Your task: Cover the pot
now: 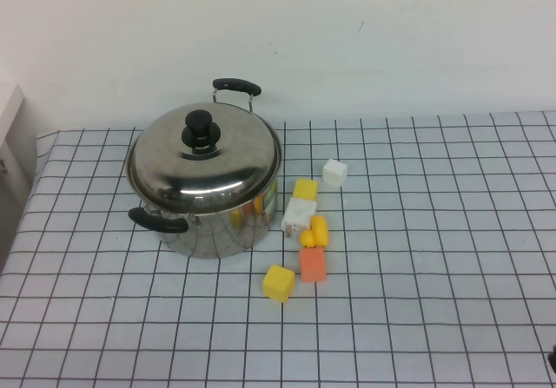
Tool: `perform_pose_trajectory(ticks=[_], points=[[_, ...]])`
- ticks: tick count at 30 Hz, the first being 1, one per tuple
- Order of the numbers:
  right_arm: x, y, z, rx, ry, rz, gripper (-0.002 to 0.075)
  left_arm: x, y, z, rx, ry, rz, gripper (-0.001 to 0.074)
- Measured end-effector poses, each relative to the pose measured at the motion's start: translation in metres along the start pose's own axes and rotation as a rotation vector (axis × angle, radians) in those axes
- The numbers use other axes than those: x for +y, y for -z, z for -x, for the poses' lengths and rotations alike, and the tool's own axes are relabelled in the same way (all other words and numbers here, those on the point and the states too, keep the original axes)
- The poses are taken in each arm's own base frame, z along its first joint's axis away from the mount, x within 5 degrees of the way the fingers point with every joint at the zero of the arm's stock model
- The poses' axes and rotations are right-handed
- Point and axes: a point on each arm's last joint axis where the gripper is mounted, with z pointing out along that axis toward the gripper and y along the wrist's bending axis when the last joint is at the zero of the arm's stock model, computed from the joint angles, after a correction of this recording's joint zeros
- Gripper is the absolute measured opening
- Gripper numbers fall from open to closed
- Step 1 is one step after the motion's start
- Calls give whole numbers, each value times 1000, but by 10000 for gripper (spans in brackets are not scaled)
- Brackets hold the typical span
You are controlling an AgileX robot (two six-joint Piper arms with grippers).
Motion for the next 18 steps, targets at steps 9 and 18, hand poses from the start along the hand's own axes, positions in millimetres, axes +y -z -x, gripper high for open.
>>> perform_pose_trajectory(ticks=[9,18], points=[[-15,17,-26,-309,68,-321,-2,0,0,0,0,-5,0,-3],[-13,35,-85,-288,-273,-706,-2,0,0,0,0,-5,0,-3]])
